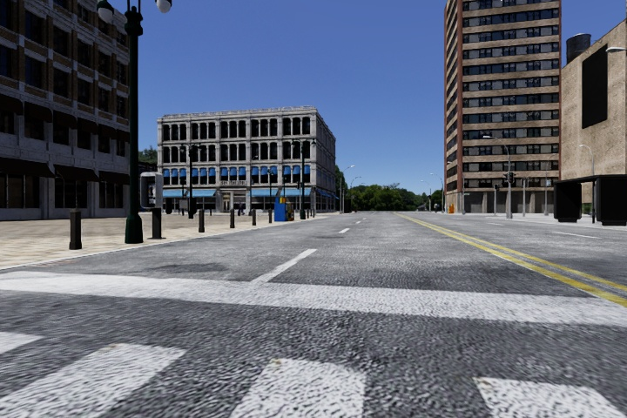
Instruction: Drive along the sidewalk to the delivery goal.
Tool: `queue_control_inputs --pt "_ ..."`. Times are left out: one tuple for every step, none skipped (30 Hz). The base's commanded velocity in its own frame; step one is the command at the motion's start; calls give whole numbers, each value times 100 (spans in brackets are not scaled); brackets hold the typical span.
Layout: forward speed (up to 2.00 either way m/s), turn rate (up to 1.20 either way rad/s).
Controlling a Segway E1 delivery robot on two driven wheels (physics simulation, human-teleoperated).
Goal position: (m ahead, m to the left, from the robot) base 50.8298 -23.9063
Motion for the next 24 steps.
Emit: queue_control_inputs --pt "0 0" --pt "0 0" --pt "0 0" --pt "0 0" --pt "0 0" --pt "0 0" --pt "0 0" --pt "0 0" --pt "0 0" --pt "0 0" --pt "0 0" --pt "0 0" --pt "0 0" --pt "0 0" --pt "0 0" --pt "0 0" --pt "0 0" --pt "0 0" --pt "0 0" --pt "0 0" --pt "0 0" --pt "0 0" --pt "0 0" --pt "0 0"
